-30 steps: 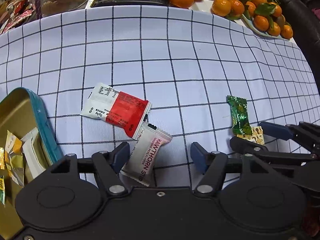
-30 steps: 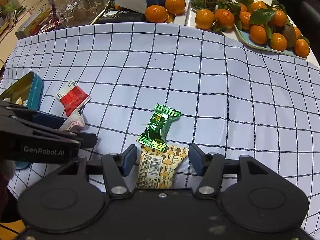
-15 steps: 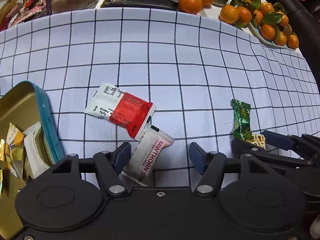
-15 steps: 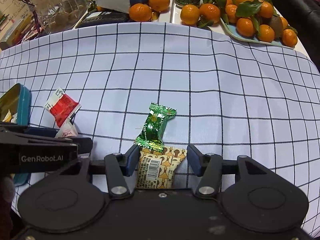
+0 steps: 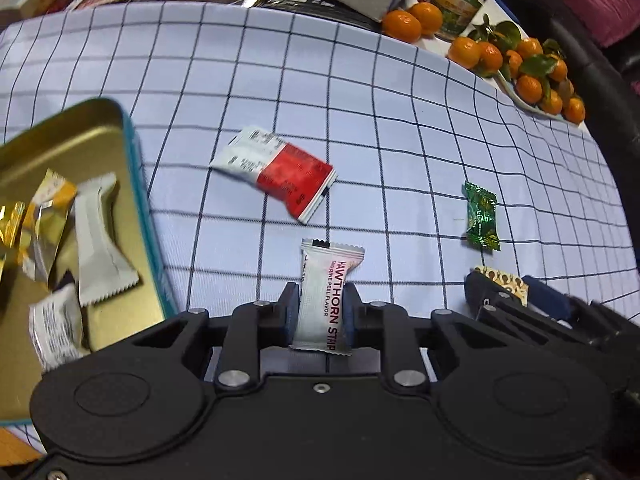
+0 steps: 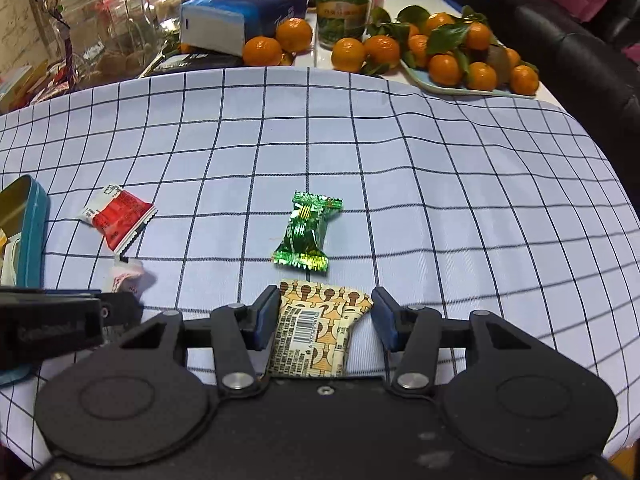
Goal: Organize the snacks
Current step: 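Lift the HAWTHORN STRIP packet with the left tool while the right tool opens over the brown packet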
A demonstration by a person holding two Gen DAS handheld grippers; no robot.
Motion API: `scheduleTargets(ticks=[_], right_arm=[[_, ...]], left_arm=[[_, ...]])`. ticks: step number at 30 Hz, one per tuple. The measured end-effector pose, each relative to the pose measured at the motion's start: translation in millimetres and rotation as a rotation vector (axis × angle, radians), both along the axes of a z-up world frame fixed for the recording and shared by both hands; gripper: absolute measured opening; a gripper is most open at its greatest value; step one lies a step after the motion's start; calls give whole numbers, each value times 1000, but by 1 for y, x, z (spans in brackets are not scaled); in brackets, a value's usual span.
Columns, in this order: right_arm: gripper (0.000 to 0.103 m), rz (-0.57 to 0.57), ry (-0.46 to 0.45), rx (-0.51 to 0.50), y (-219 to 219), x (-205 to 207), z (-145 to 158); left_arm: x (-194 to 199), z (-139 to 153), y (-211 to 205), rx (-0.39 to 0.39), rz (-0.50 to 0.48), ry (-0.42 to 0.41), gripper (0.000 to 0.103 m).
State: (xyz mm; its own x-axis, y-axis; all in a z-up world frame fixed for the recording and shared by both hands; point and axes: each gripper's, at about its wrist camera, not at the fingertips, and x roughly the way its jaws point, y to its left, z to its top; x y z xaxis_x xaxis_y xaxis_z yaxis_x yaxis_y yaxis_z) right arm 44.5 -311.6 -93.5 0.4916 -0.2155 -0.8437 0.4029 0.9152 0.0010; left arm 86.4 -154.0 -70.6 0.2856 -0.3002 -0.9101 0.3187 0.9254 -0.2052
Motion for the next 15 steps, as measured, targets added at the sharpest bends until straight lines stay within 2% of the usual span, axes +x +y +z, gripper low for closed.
scheduleTargets(ticks=[4, 7, 15], right_arm=[[52, -34, -25, 14, 5, -15, 2], [52, -79, -44, 56, 2, -26, 3], [51, -154, -94, 117, 1, -55, 12]], left_arm=[[-6, -1, 13, -29, 42, 23, 29], [-13, 0, 19, -18, 68, 23, 29], [-41, 18, 30, 12, 98, -58, 29]])
